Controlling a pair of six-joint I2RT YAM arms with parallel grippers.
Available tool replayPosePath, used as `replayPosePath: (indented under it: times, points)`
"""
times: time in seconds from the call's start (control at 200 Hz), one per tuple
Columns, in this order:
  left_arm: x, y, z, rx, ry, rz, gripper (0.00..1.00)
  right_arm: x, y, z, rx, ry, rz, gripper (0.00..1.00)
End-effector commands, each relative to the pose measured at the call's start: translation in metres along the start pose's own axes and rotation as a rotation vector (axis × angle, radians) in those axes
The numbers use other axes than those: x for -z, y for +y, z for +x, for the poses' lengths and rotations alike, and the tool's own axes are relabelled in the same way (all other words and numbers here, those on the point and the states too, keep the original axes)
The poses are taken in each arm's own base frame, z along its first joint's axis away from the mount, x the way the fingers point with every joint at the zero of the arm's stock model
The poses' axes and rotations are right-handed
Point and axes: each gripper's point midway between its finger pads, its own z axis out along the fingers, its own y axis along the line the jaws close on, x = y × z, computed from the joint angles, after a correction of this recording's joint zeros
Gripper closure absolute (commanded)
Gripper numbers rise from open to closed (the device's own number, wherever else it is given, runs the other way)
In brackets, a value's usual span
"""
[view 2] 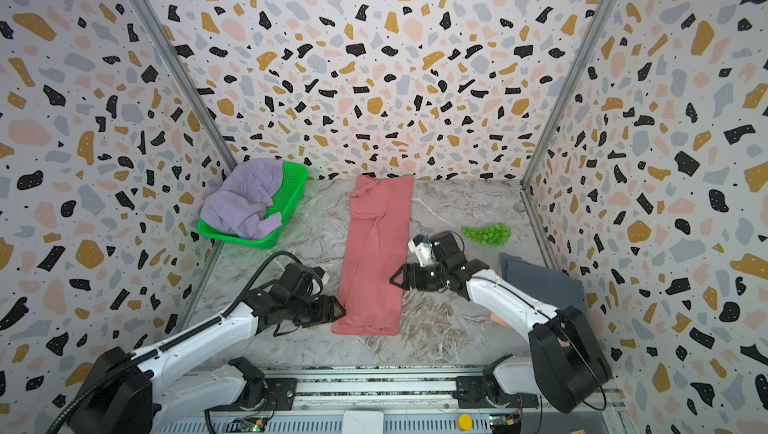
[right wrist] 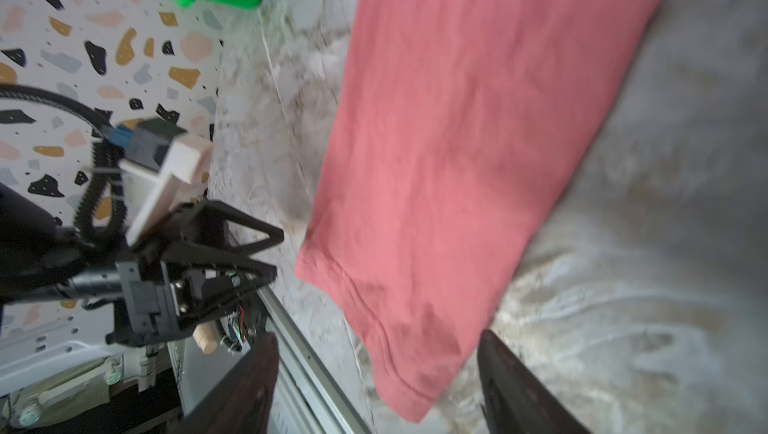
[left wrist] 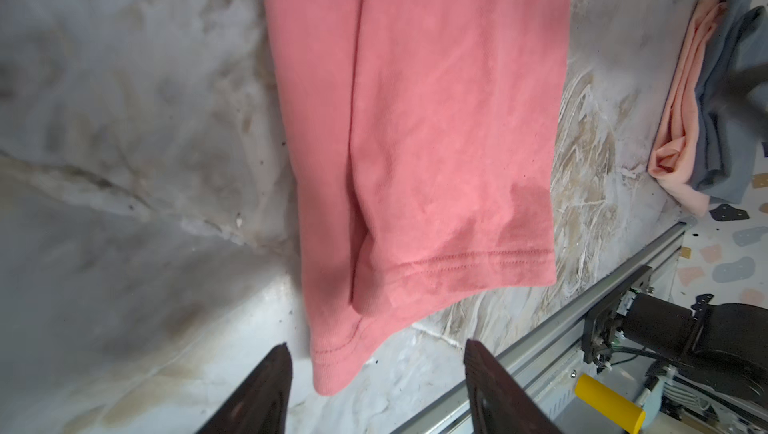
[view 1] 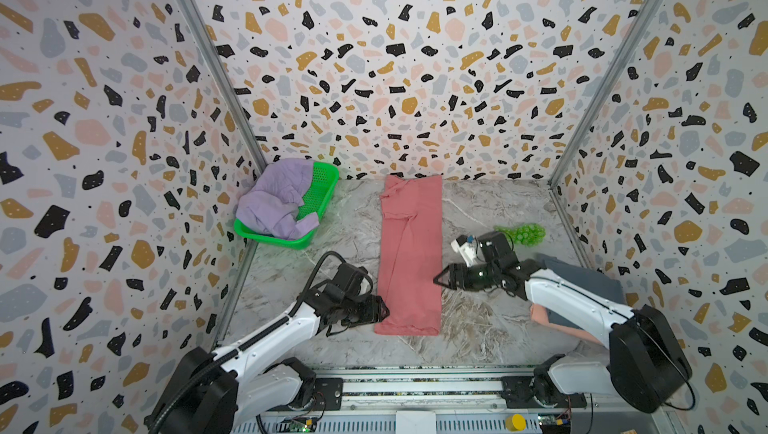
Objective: Fold and stack the t-shirts
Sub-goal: 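Move both grippers to the strip's near end and grasp it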
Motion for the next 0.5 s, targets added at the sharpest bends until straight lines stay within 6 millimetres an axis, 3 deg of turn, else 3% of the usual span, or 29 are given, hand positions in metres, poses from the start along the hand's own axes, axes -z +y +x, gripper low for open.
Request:
replayPosePath:
  times: [0.0,0.345,0.496]
  points:
    - [-0.006,-0.003,0.012,0.042,0.037,0.064,0.34,0.0,-0.001,0.038,-0.06,0.049,-0.028,0.25]
    - [-0.032,0.038,0.03,0.034,0.07,-0.046,0.43,-0.036,-0.032,0.094,-0.15,0.14,-0.012,0.33]
    - [-0.038,0.035,0.029,0.043,0.063,-0.009,0.52,-0.047,-0.043,0.1,-0.174,0.151,-0.013,0.38]
